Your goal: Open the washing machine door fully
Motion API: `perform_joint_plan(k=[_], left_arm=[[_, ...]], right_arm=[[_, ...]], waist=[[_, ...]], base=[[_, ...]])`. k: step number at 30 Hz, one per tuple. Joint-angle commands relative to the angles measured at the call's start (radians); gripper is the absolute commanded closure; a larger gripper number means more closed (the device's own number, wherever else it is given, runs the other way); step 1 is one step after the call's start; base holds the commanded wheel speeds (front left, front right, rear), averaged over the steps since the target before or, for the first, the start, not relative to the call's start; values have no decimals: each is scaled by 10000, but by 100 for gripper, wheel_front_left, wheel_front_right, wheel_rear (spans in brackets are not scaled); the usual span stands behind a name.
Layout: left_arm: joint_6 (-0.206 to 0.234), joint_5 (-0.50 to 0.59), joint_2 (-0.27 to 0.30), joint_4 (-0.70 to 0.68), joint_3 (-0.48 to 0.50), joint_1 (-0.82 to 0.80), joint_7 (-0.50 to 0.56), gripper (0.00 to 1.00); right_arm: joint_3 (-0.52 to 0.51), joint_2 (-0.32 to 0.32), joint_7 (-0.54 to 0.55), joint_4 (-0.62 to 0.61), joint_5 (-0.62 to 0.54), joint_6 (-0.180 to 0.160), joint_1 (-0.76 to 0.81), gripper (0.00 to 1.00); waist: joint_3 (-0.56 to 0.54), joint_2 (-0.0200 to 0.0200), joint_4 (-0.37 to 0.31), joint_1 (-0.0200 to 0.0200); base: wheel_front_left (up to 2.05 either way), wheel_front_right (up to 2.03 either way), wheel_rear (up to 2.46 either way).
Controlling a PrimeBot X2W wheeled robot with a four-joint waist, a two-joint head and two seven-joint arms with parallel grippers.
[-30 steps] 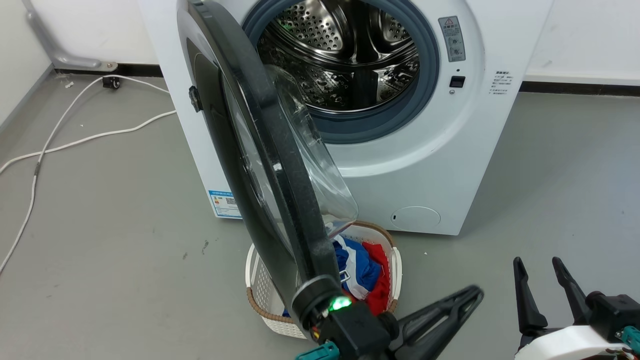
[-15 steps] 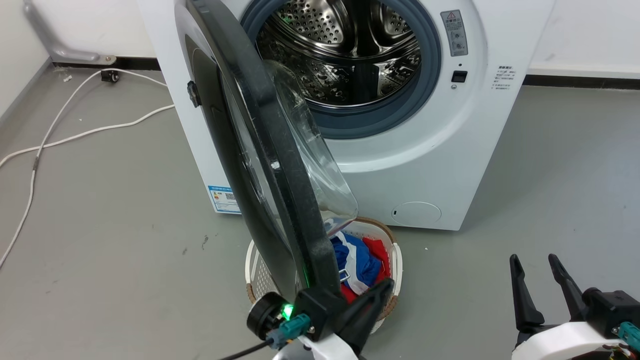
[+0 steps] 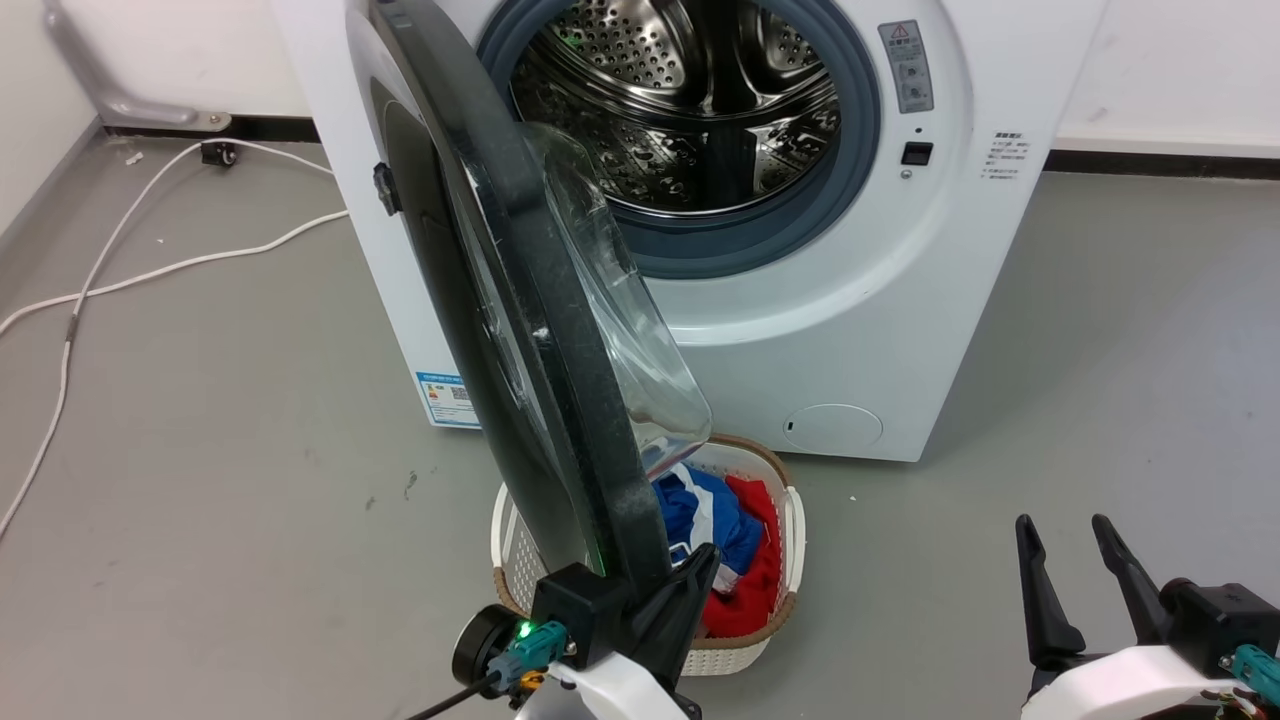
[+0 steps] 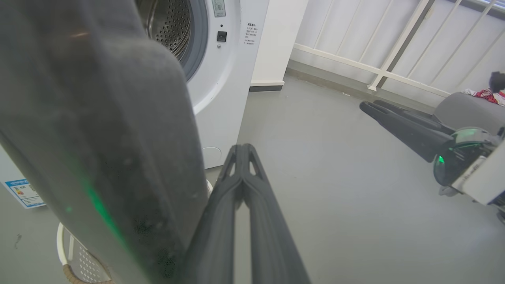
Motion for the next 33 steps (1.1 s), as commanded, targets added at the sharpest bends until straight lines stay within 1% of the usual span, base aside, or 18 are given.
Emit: perform_joint_plan(k=[1, 7, 11, 15, 21, 24, 27, 29, 33], left_arm=[[112, -35, 37, 96, 98, 135, -69, 100], [328, -27, 102, 90, 209, 350, -316, 100], [545, -32, 95, -196, 354, 512, -620, 100], [730, -51, 83, -456, 461, 747, -921, 100], [951, -31, 98, -631, 618, 919, -1331, 100], [1168, -127, 152, -679, 951, 987, -1561, 100], [1409, -262, 240, -728, 1406, 1068, -1778, 100], [1559, -398, 331, -728, 1794, 1083, -1923, 100], [1639, -689, 582, -726, 2678, 967, -2227, 100]], right_arm=[[-31, 25, -6, -16, 34, -2, -112, 0], [-54, 25, 33, 2, -23, -2, -148, 0], [-66, 25, 67, -16, -20, -2, -109, 0], [-175, 24, 69, -126, -78, -2, -27, 0], [-271, 24, 230, -319, -191, -2, -78, 0], [-234, 22, 308, -428, -237, -2, -149, 0], [-216, 22, 398, -523, -319, -2, -206, 0], [-221, 21, 453, -593, -352, -2, -253, 0], [-181, 21, 598, -778, -412, -2, -302, 0]], waist=[[1, 0, 79, 0], [23, 0, 438, 0], [28, 0, 782, 0], [74, 0, 1330, 0], [200, 0, 2323, 0], [240, 0, 2694, 0], [301, 0, 2924, 0], [353, 0, 3001, 0], [554, 0, 2999, 0]], base=[[0, 0, 0], [0, 0, 0], [0, 0, 0], [0, 0, 0], [0, 0, 0], [0, 0, 0], [0, 0, 0], [0, 0, 0], [0, 0, 0]])
